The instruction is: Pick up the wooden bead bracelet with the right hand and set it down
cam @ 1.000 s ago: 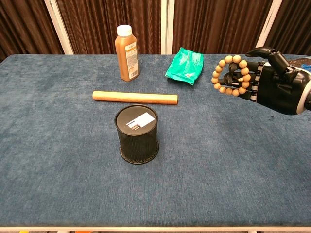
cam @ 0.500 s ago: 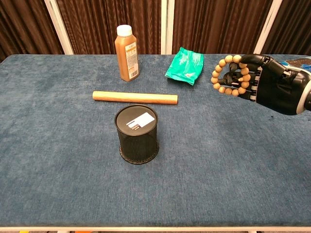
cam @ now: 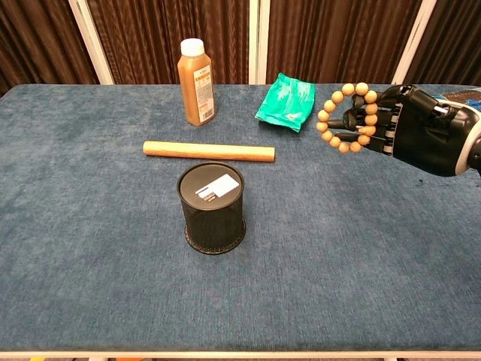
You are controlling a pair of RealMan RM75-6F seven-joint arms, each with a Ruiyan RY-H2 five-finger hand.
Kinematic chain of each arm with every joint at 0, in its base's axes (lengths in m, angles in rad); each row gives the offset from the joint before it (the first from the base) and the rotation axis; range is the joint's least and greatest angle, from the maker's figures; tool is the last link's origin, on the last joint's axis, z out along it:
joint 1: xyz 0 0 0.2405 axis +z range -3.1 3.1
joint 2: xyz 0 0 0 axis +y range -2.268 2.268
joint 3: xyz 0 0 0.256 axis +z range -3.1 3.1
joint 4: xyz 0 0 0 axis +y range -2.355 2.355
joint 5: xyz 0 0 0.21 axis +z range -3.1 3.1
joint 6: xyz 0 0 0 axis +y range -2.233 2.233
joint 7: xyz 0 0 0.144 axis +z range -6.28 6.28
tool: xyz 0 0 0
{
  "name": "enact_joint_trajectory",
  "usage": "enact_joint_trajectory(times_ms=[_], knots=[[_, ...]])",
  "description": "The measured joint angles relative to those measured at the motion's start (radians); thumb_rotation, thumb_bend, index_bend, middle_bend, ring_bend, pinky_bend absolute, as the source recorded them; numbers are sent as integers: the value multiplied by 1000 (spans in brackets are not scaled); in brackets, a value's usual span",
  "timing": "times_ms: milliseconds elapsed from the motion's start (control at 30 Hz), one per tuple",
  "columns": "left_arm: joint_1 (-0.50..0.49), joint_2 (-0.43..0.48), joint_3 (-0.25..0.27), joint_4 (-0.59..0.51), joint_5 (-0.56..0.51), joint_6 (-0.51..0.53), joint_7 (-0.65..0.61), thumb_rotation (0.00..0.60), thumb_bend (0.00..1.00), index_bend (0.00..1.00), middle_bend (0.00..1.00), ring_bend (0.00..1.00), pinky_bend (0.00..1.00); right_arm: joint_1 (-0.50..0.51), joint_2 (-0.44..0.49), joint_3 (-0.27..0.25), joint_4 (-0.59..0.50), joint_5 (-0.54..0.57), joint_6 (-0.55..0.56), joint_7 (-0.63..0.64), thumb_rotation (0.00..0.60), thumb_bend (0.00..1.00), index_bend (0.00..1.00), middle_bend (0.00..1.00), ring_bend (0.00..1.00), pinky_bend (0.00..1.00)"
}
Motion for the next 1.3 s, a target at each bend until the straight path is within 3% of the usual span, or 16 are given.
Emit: enact_joint_trajectory(times_ms=[100, 167, 300, 367, 533, 667, 800, 1100, 1200, 1300], knots=[[-1, 0, 1, 1, 0, -3, -2, 600, 8, 233, 169, 51, 35, 1, 1, -2, 1, -6, 5, 13, 349, 999, 554, 544, 146, 0], [0, 0, 2, 1, 1, -3, -3, 600, 8, 234, 169, 51, 35, 1, 2, -4, 2, -13, 8, 30, 350, 1000, 517, 524, 135, 0], [1, -1, 2, 2, 4, 2, -3, 600, 8, 233, 169, 51, 35, 5, 6, -14, 8, -33, 18, 80, 267, 998, 438, 502, 115, 0], [3, 0, 2, 0, 4, 5, -4, 600, 8, 233, 169, 51, 35, 8, 9, -19, 10, -43, 22, 108, 239, 940, 421, 499, 109, 0], [5, 2, 4, -2, 7, 7, -6, 600, 8, 234, 169, 51, 35, 17, 19, -37, 15, -76, 39, 228, 186, 536, 403, 496, 97, 0], [6, 3, 6, -3, 10, 9, -8, 600, 8, 234, 169, 51, 35, 26, 24, -57, 30, -107, 63, 359, 140, 352, 399, 501, 94, 0], [8, 7, 7, -8, 14, 14, -12, 600, 9, 233, 169, 51, 35, 35, 26, -86, 67, -143, 100, 495, 56, 31, 395, 535, 102, 0], [10, 10, 10, -11, 21, 17, -18, 600, 7, 233, 169, 51, 35, 49, 23, -132, 117, -178, 157, 659, 35, 0, 576, 593, 143, 0], [10, 12, 11, -12, 20, 13, -19, 600, 8, 233, 169, 51, 35, 50, 21, -135, 120, -170, 153, 604, 34, 0, 561, 578, 118, 0], [8, 13, 10, -14, 18, 9, -21, 600, 7, 234, 169, 51, 35, 49, 19, -135, 116, -156, 146, 505, 30, 0, 459, 496, 56, 0]])
